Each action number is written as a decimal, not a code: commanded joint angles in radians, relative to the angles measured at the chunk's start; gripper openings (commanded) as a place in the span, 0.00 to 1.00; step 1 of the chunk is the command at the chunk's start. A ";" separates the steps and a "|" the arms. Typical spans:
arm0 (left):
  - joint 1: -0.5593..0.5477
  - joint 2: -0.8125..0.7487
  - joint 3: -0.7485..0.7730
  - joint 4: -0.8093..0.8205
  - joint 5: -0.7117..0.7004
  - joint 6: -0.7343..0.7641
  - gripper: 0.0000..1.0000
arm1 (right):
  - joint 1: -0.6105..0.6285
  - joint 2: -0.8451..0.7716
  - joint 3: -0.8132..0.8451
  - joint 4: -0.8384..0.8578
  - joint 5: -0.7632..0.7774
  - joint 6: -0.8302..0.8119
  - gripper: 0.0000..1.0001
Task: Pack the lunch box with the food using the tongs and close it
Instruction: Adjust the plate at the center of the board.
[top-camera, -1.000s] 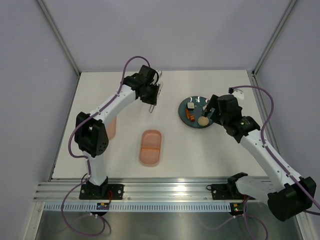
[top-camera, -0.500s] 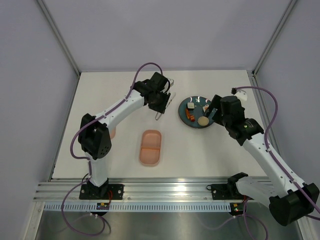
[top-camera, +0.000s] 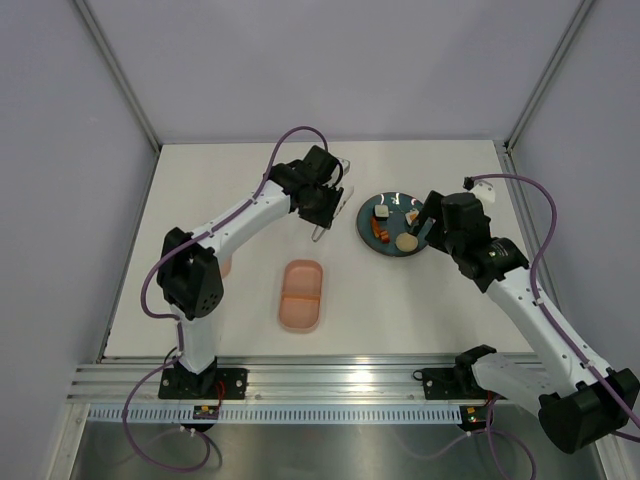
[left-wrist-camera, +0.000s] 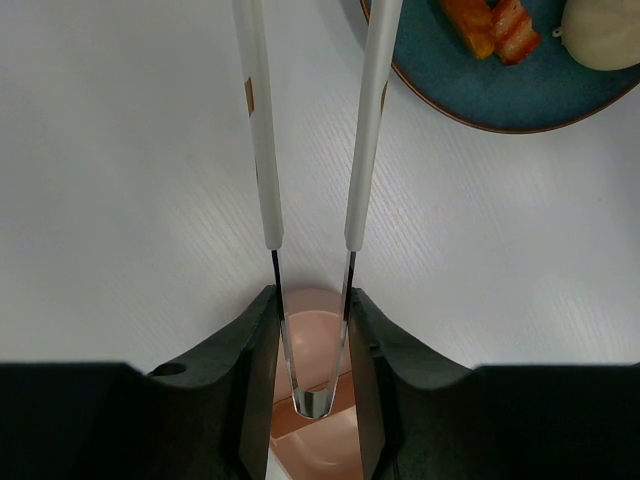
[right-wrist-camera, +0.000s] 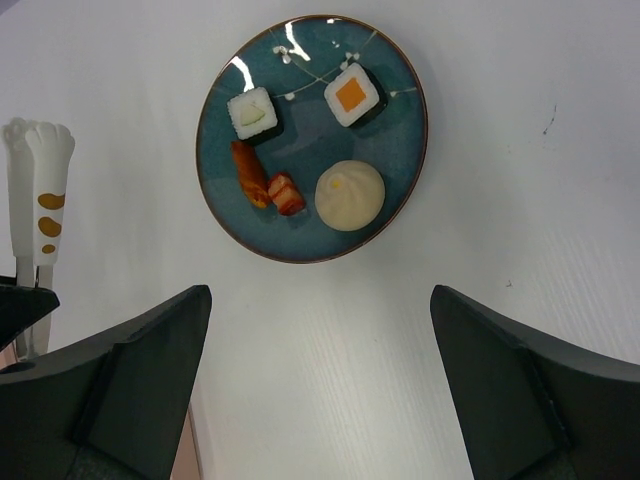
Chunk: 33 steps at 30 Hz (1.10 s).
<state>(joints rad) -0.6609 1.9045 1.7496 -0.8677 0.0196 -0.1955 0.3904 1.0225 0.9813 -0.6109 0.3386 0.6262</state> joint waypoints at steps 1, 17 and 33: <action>-0.006 -0.021 0.050 0.015 0.002 -0.002 0.34 | 0.001 -0.009 0.014 0.000 0.005 0.009 1.00; -0.032 -0.027 0.080 -0.007 0.051 0.014 0.35 | -0.278 0.344 0.219 -0.009 -0.226 -0.017 0.53; -0.106 0.123 0.290 -0.099 0.086 0.062 0.32 | -0.470 1.037 0.707 -0.036 -0.388 -0.023 0.47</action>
<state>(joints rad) -0.7521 1.9869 1.9755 -0.9318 0.0761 -0.1658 -0.0875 2.0243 1.6272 -0.6071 0.0051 0.6170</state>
